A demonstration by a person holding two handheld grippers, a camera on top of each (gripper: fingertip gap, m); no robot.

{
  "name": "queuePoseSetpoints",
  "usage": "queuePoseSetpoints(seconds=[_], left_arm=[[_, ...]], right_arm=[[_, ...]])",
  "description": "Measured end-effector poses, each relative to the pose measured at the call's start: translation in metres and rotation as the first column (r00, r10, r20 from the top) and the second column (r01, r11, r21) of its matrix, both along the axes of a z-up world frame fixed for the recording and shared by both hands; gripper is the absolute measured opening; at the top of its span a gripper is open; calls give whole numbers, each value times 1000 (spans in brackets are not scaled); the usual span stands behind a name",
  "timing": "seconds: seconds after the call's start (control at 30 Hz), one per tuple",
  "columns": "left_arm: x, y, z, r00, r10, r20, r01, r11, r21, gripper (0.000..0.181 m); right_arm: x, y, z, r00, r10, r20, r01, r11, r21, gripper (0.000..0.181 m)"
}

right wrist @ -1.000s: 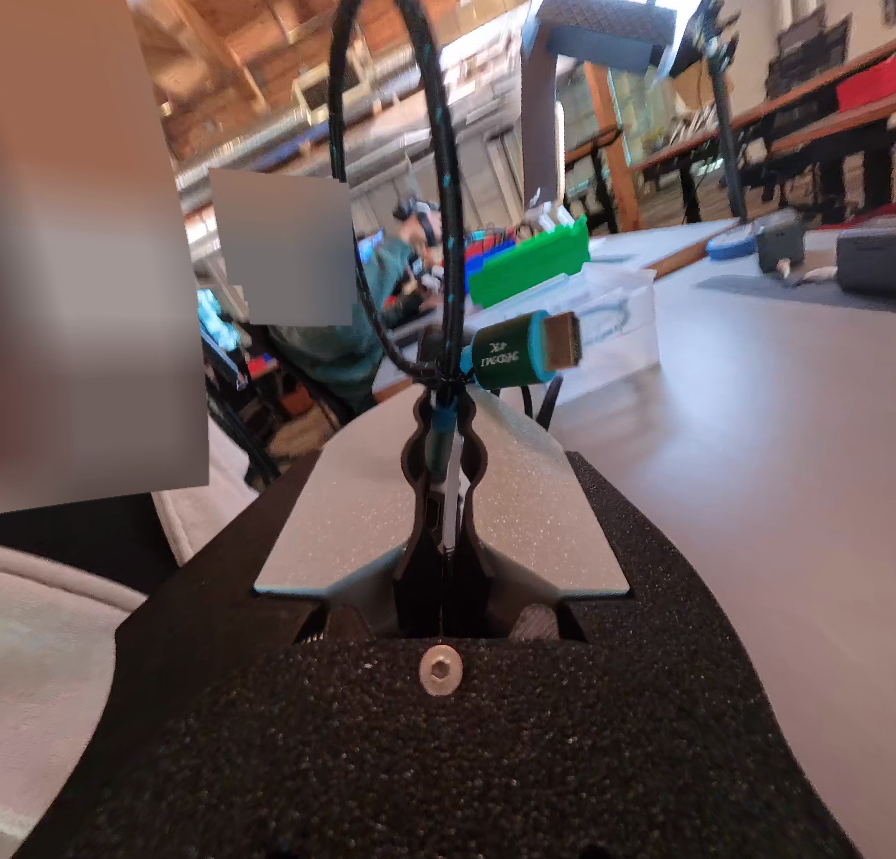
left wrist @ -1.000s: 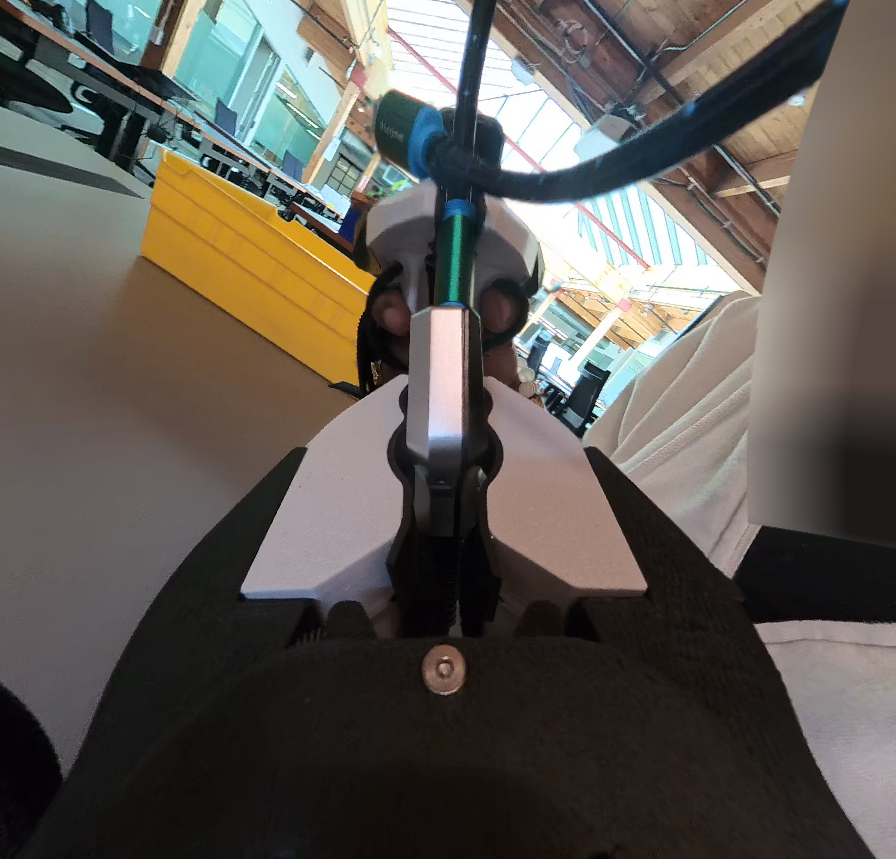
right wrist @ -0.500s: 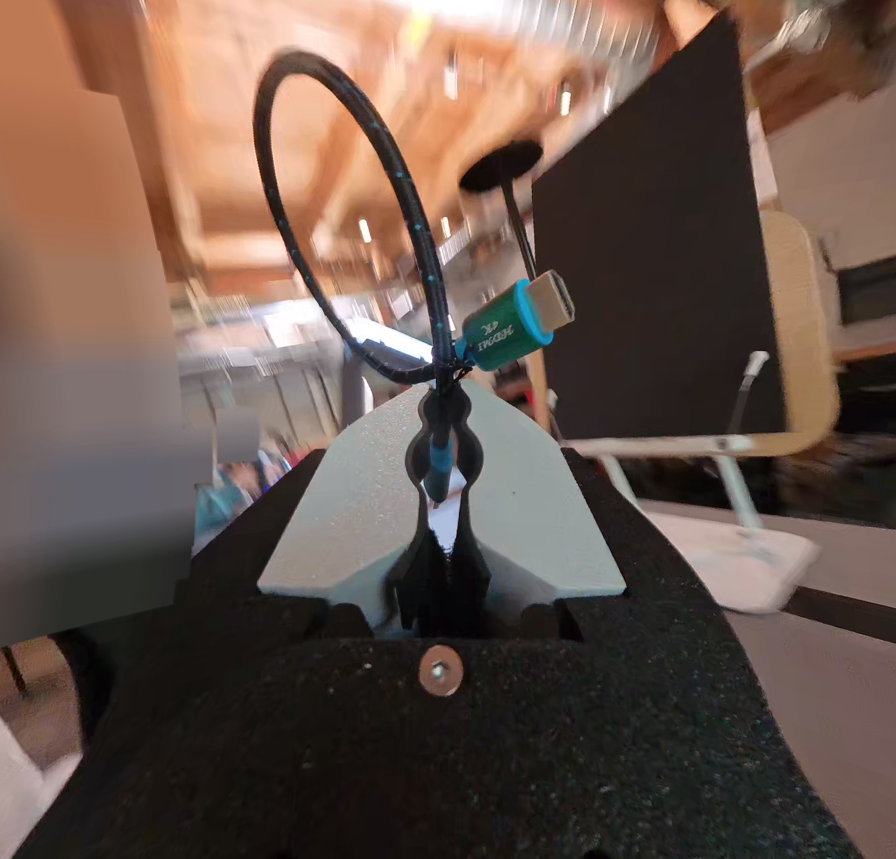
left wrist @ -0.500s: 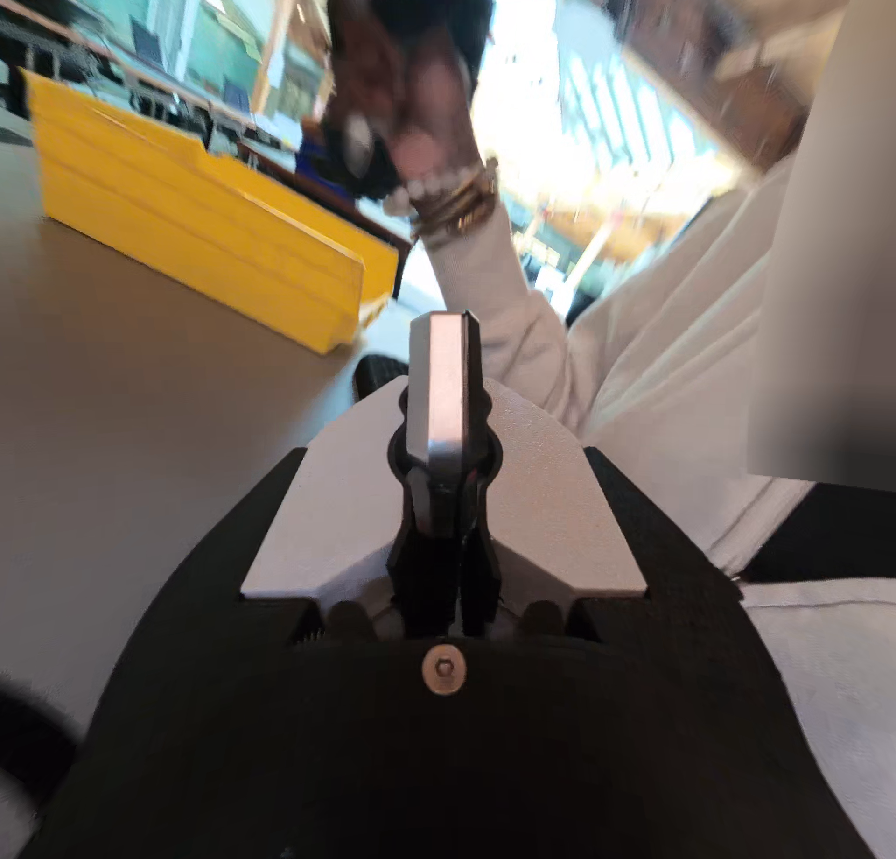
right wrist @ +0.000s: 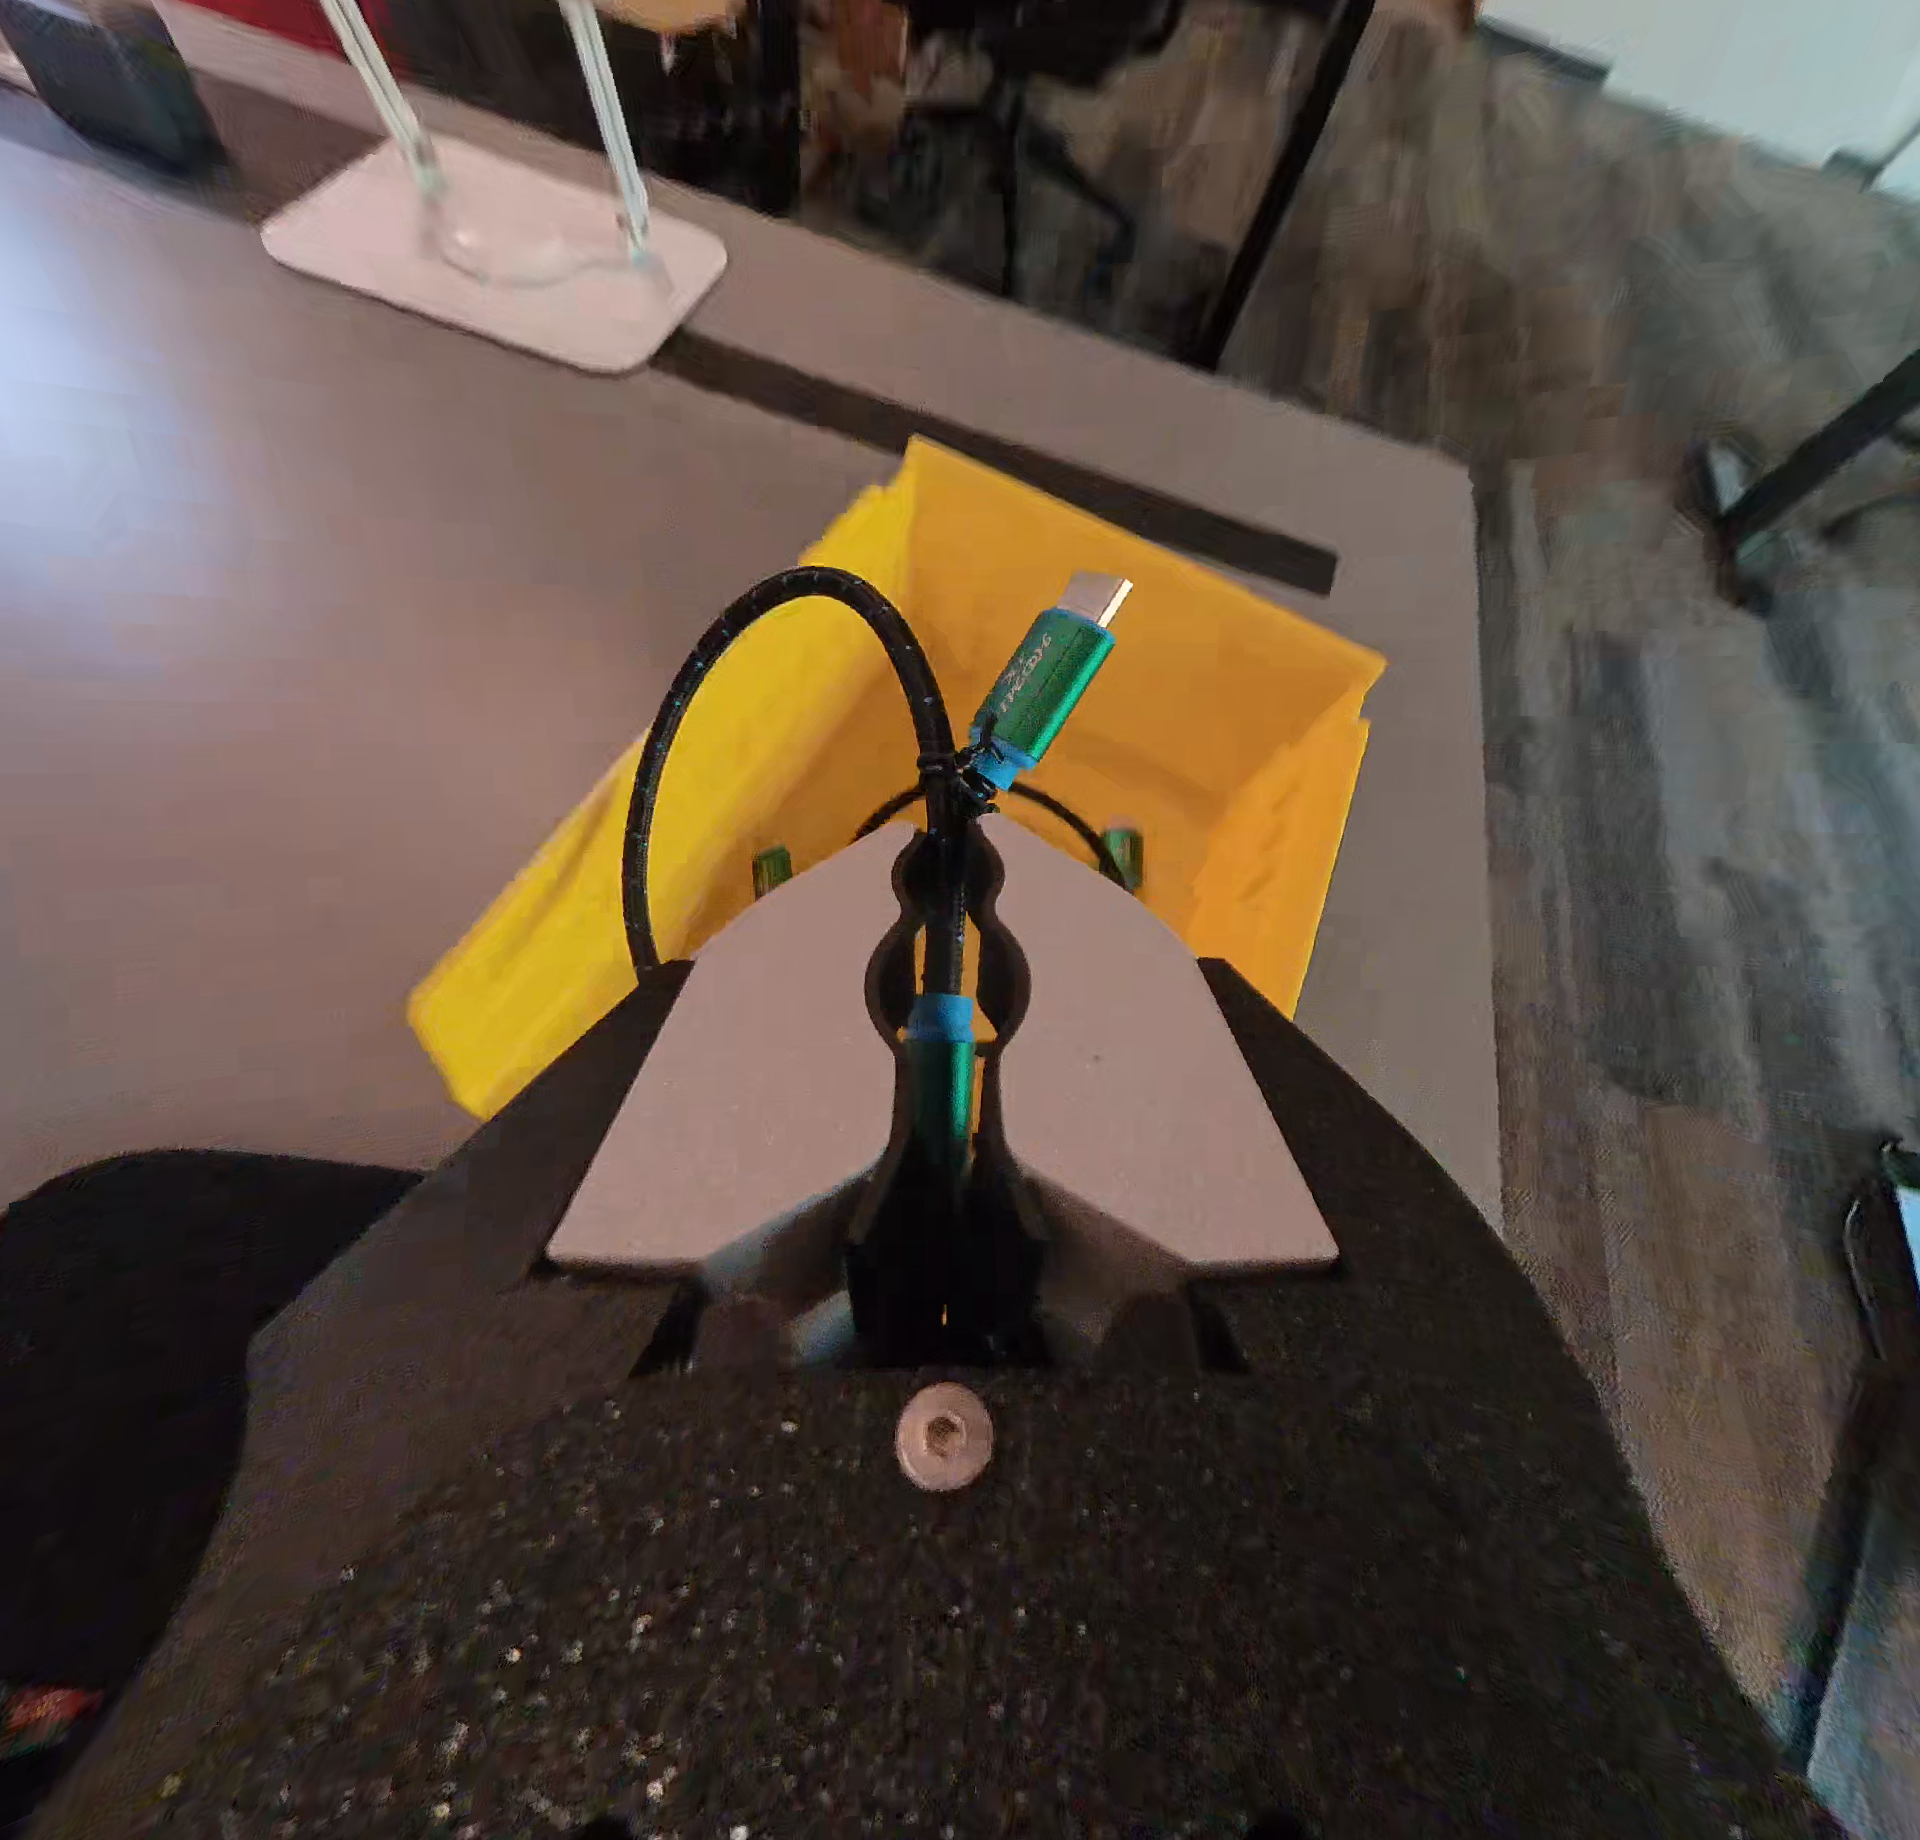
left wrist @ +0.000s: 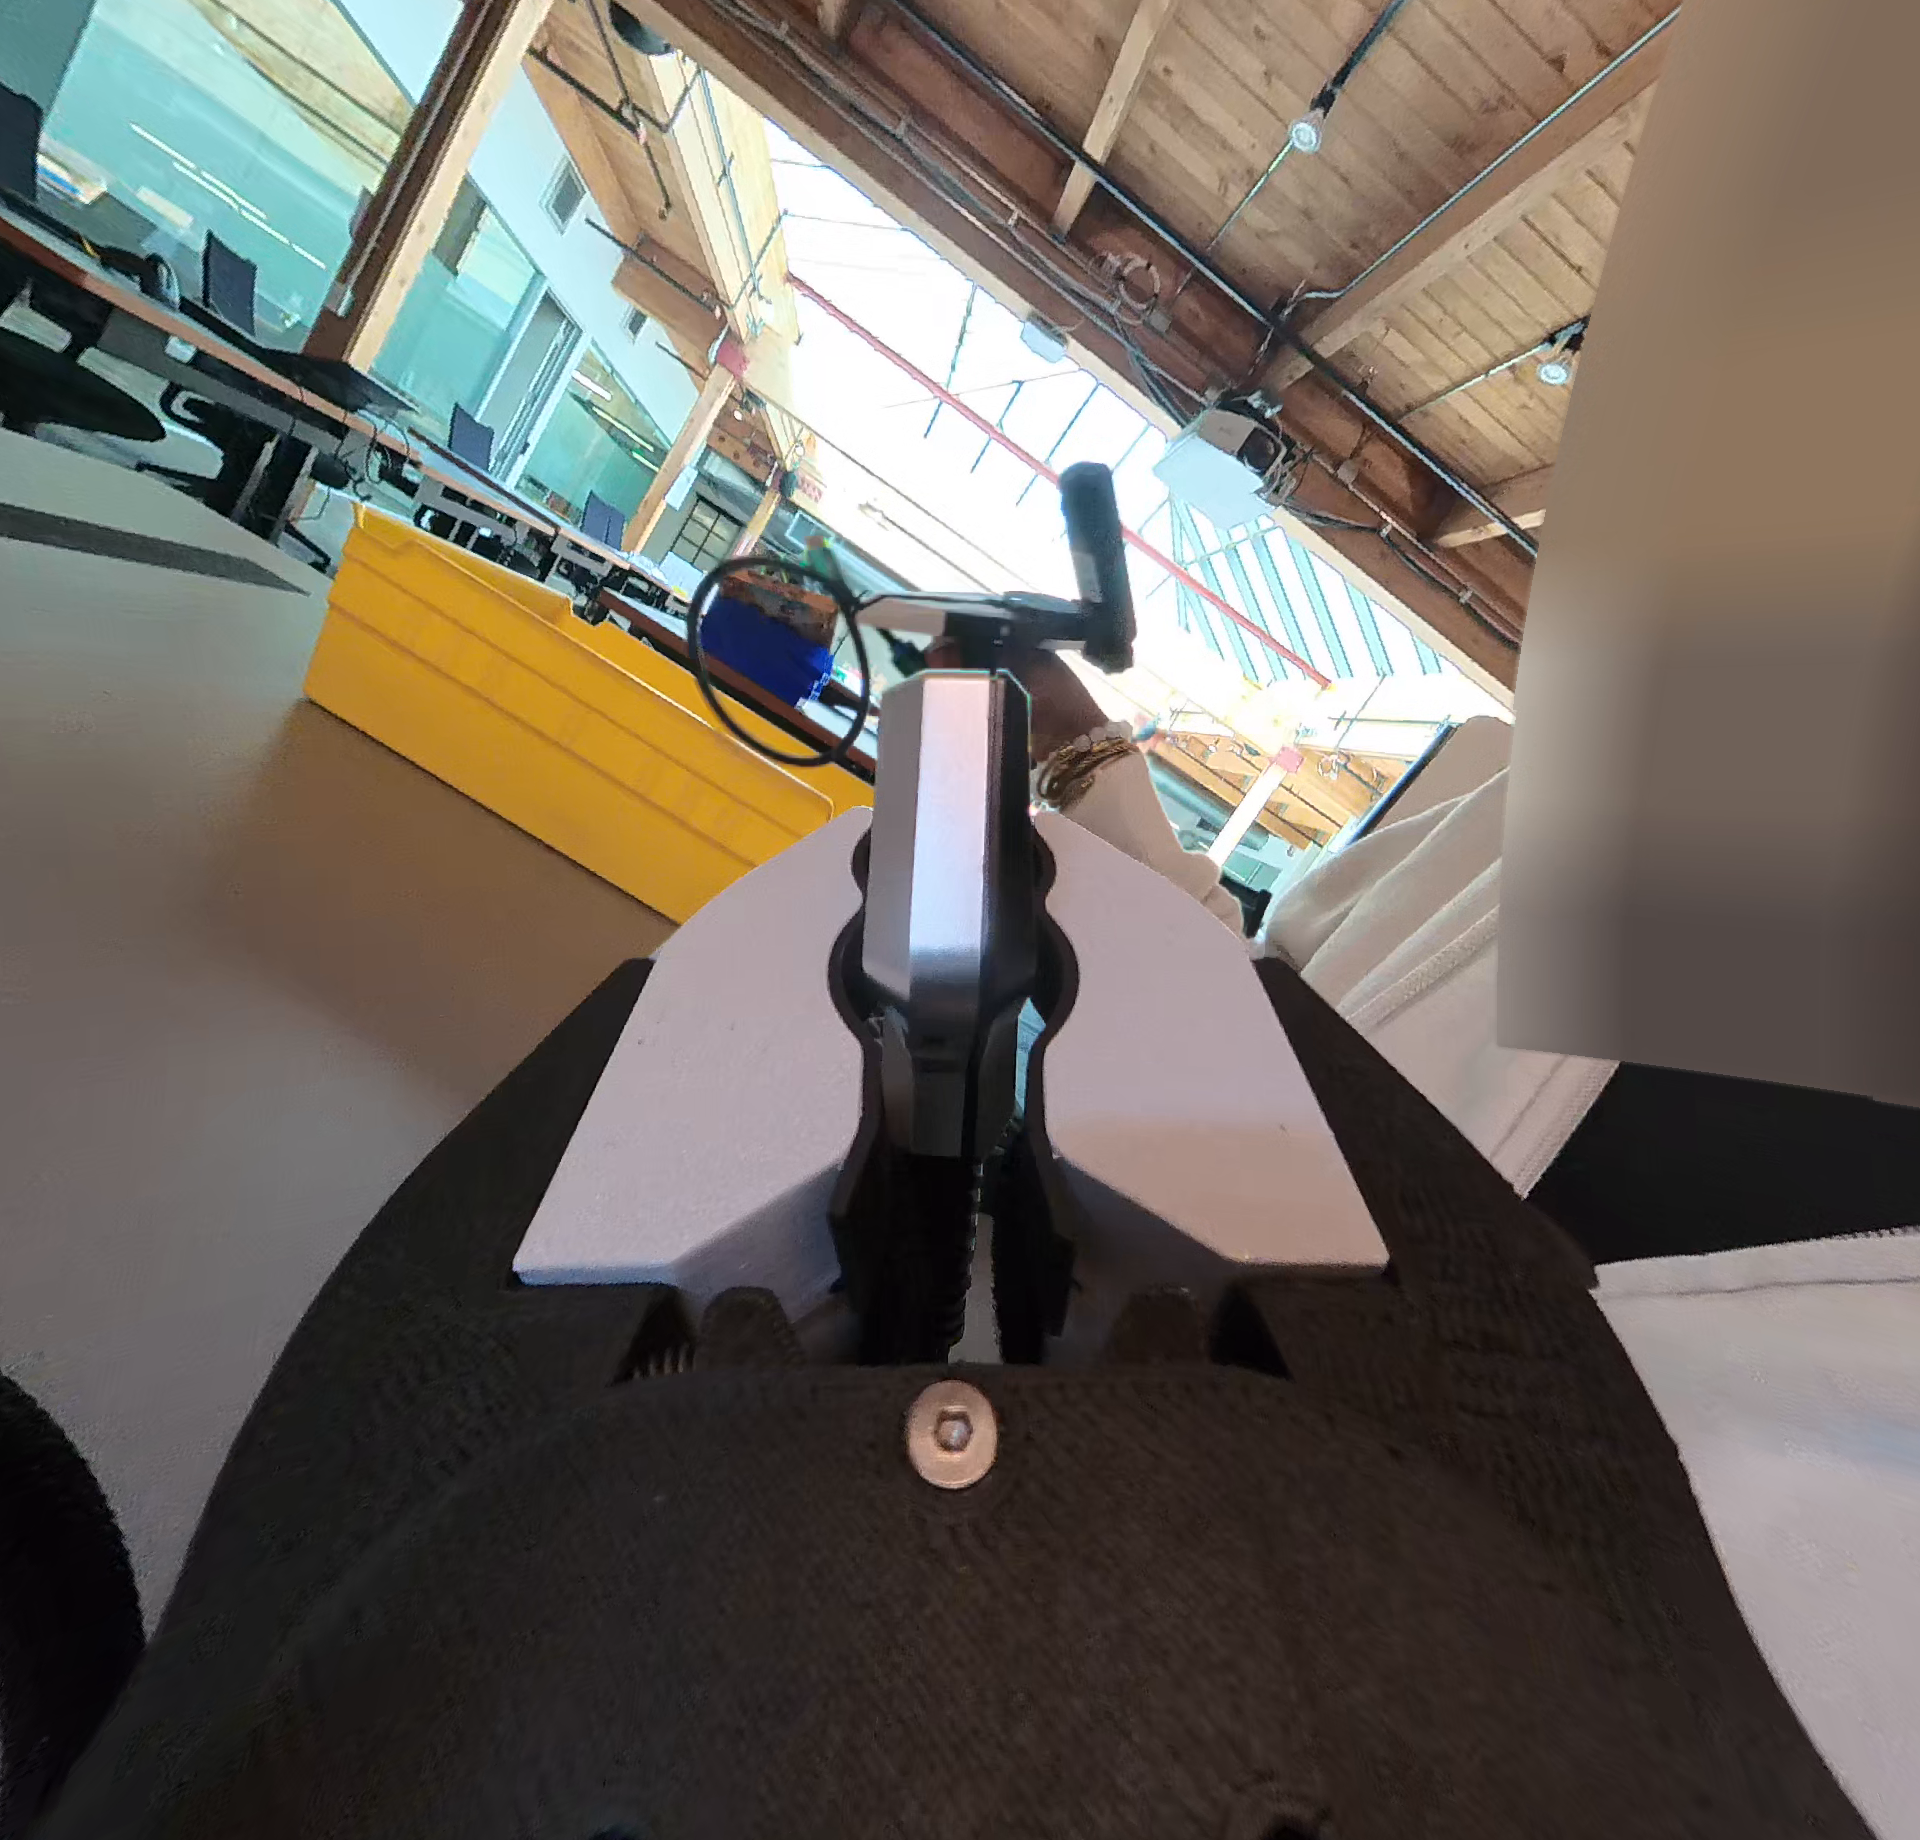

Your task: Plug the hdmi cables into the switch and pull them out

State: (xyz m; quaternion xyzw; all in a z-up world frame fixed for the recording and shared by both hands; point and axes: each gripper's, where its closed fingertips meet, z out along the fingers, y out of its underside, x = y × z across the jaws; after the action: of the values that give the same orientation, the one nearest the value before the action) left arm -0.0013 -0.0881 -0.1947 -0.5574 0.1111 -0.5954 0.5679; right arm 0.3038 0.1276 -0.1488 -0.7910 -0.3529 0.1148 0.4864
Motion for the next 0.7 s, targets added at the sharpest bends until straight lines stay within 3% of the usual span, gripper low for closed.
queuePoseSetpoints(seconds=[0.2, 0.27, 0.4, 0.47, 0.53, 0.6, 0.63, 0.7], left_arm=[[3, 2, -7, 999, -14, -30, 13, 1000, -25, 24], [3, 3, -8, 999, -17, -30, 16, 999, -37, 24], [5, 4, -12, 999, -30, -43, 28, 998, -49, 24], [6, 3, -12, 998, -36, -45, 34, 998, -53, 24], [6, 3, -11, 999, -37, -40, 35, 998, -52, 25], [5, 3, -11, 999, -38, -34, 36, 998, -52, 25], [6, 3, -11, 999, -39, -34, 38, 998, -55, 24], [6, 3, -11, 998, -44, -34, 42, 997, -58, 25]], right_arm=[[26, 14, -74, 986, -67, 153, 111, 946, -304, 7], [46, 25, -90, 949, -149, 277, 230, 930, -287, 8], [55, 32, -96, 882, -162, 443, 280, 935, -216, 52], [58, 32, -84, 840, -187, 510, 297, 944, -143, 49], [36, 27, -76, 868, -66, 492, 147, 981, -128, 36], [-4, 4, -87, 866, 236, 442, -146, 963, -228, 37], [-15, -9, -100, 829, 355, 431, -234, 922, -309, 39], [-7, -15, -127, 719, 450, 530, -220, 870, -441, 48]])
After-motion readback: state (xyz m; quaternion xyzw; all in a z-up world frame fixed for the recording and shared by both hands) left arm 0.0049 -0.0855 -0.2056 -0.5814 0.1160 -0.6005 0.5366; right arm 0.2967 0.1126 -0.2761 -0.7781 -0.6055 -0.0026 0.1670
